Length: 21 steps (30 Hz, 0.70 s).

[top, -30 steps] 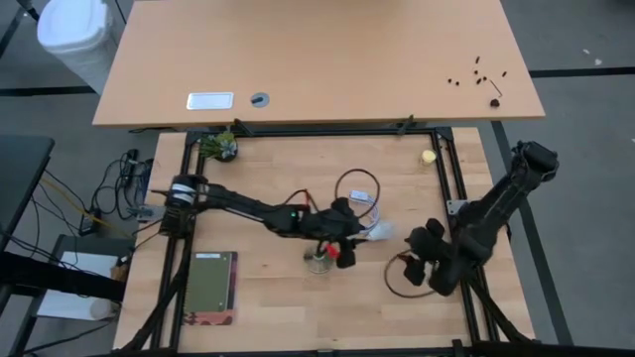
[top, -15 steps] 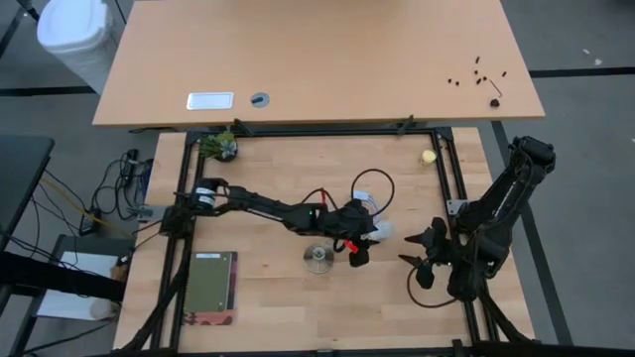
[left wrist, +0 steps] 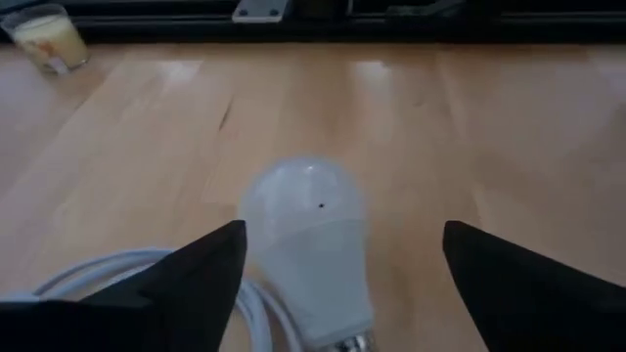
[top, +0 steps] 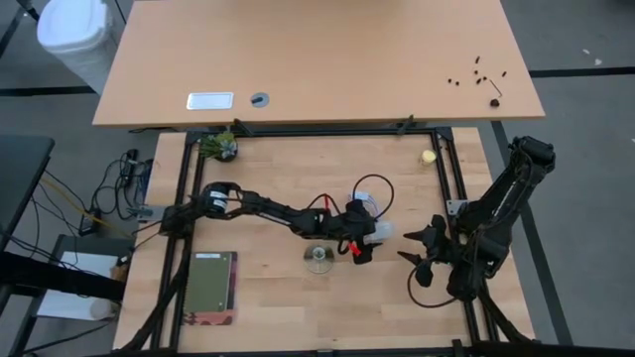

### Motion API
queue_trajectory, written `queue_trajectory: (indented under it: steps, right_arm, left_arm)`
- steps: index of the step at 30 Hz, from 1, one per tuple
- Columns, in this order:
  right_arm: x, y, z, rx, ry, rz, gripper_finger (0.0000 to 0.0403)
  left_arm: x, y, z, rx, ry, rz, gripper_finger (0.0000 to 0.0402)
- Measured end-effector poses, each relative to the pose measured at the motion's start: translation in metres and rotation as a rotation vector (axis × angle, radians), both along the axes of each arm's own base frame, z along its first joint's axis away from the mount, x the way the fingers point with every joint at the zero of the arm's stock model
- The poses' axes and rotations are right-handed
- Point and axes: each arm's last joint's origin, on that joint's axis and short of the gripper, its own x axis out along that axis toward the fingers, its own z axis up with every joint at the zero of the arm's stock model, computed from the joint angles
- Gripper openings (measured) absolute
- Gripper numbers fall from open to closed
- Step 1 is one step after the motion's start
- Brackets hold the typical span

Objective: Screw lightbulb
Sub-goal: Insert the lightbulb into the lamp

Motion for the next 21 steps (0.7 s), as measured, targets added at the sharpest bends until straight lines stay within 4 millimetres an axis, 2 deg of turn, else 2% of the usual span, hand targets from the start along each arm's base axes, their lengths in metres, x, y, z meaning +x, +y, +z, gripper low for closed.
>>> queue_trajectory:
  steps: [6, 13, 21]
  right_arm:
    - [0.001, 0.001, 0.0, -0.003, -0.015, -0.004, 0.0263]
    - [0.001, 0.0, 0.0, -0.009, -0.022, -0.008, 0.0263]
    - [0.001, 0.001, 0.0, -0.004, -0.025, -0.008, 0.0263]
  left_arm:
    - [0.002, 0.001, -0.006, 0.034, -0.004, 0.022, 0.0359]
    - [0.004, 0.001, -0.024, 0.063, 0.018, -0.001, 0.0344]
    - [0.003, 0.001, -0.033, 0.065, 0.051, -0.006, 0.0317]
